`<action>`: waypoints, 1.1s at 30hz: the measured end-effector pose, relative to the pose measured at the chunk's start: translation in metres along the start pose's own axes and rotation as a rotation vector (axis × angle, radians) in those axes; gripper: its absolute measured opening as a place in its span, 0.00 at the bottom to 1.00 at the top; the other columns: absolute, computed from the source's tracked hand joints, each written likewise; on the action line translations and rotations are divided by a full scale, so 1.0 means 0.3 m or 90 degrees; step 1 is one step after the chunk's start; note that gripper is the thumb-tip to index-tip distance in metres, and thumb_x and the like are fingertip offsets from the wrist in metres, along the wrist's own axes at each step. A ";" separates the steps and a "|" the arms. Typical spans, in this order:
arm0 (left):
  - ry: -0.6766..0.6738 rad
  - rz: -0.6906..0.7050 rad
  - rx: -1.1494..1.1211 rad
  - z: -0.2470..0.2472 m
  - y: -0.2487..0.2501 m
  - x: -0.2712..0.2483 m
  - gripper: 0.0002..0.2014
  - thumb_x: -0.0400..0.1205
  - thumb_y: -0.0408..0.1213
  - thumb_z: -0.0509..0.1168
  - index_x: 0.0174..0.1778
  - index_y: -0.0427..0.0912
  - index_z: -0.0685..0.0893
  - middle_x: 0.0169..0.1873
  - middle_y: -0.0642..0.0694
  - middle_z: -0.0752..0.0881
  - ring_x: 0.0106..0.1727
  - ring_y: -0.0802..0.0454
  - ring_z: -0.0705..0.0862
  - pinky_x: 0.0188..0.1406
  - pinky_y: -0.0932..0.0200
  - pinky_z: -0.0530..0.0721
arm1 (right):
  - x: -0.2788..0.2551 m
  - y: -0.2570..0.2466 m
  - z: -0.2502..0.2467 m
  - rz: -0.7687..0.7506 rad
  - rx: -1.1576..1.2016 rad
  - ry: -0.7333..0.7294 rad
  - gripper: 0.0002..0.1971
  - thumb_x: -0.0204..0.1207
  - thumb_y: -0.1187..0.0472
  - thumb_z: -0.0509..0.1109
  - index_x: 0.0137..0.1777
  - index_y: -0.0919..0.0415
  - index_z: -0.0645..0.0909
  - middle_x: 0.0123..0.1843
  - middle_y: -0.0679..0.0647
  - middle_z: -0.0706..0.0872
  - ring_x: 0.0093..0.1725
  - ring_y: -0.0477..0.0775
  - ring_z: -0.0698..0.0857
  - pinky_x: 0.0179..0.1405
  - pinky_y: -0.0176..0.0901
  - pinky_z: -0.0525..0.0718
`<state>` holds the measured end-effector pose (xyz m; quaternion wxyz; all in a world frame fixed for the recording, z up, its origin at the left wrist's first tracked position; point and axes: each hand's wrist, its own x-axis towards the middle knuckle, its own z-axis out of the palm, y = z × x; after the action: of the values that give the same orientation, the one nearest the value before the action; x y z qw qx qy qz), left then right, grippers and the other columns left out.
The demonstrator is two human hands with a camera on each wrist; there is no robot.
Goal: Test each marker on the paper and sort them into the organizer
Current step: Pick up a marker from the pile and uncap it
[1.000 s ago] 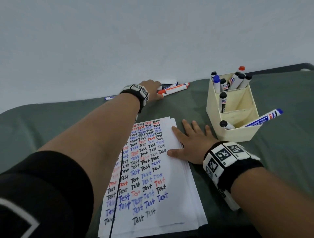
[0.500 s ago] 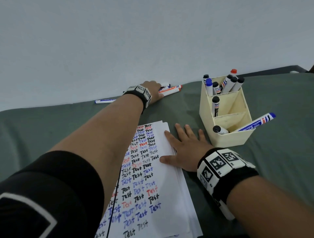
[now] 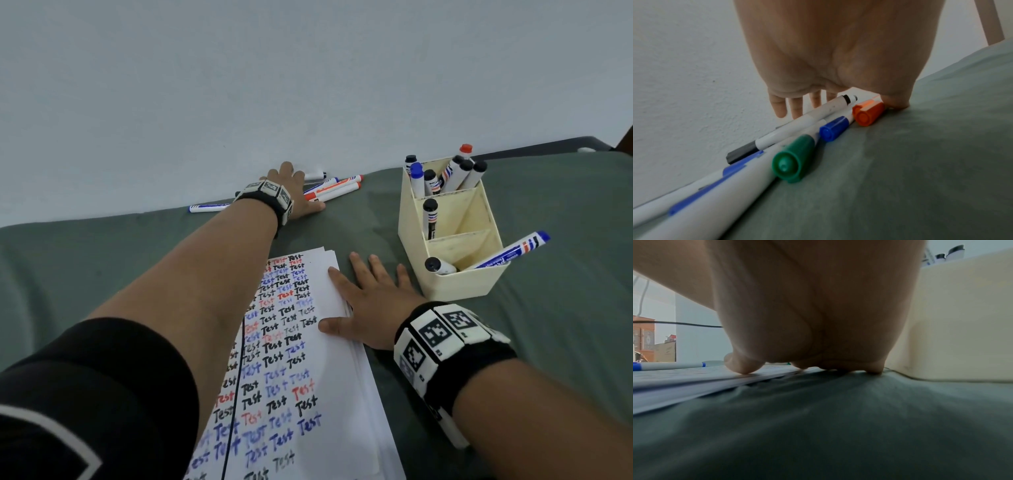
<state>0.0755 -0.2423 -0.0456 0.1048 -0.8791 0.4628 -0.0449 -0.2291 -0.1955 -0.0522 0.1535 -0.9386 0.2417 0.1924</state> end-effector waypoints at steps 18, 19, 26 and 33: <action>-0.024 0.012 -0.024 -0.002 -0.026 -0.120 0.37 0.80 0.72 0.56 0.80 0.53 0.69 0.73 0.40 0.72 0.71 0.36 0.75 0.67 0.40 0.75 | -0.005 -0.007 -0.006 0.008 0.008 0.005 0.50 0.72 0.17 0.51 0.88 0.35 0.33 0.89 0.49 0.27 0.88 0.58 0.29 0.83 0.73 0.31; -0.022 0.023 -0.018 -0.006 -0.023 -0.132 0.34 0.82 0.69 0.56 0.80 0.54 0.69 0.72 0.40 0.73 0.71 0.36 0.75 0.66 0.40 0.76 | -0.008 -0.008 -0.008 0.008 0.008 0.005 0.50 0.72 0.17 0.51 0.88 0.36 0.33 0.89 0.49 0.27 0.88 0.58 0.29 0.83 0.72 0.31; -0.014 0.066 -0.094 -0.032 -0.015 -0.211 0.25 0.88 0.58 0.57 0.80 0.55 0.72 0.72 0.39 0.72 0.72 0.37 0.73 0.73 0.44 0.73 | -0.020 -0.012 -0.019 0.007 0.012 0.006 0.50 0.74 0.18 0.52 0.88 0.36 0.34 0.90 0.50 0.28 0.88 0.58 0.30 0.84 0.72 0.32; 0.019 0.073 -0.146 -0.073 -0.015 -0.277 0.22 0.89 0.49 0.61 0.78 0.47 0.77 0.73 0.39 0.75 0.73 0.39 0.74 0.73 0.45 0.73 | -0.028 -0.014 -0.022 0.004 0.009 0.012 0.49 0.75 0.19 0.52 0.89 0.37 0.36 0.90 0.50 0.30 0.89 0.59 0.31 0.84 0.72 0.33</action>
<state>0.0281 -0.1745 -0.0218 -0.0010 -0.8568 0.5156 0.0015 -0.2317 -0.1912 -0.0419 0.1575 -0.9384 0.2477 0.1823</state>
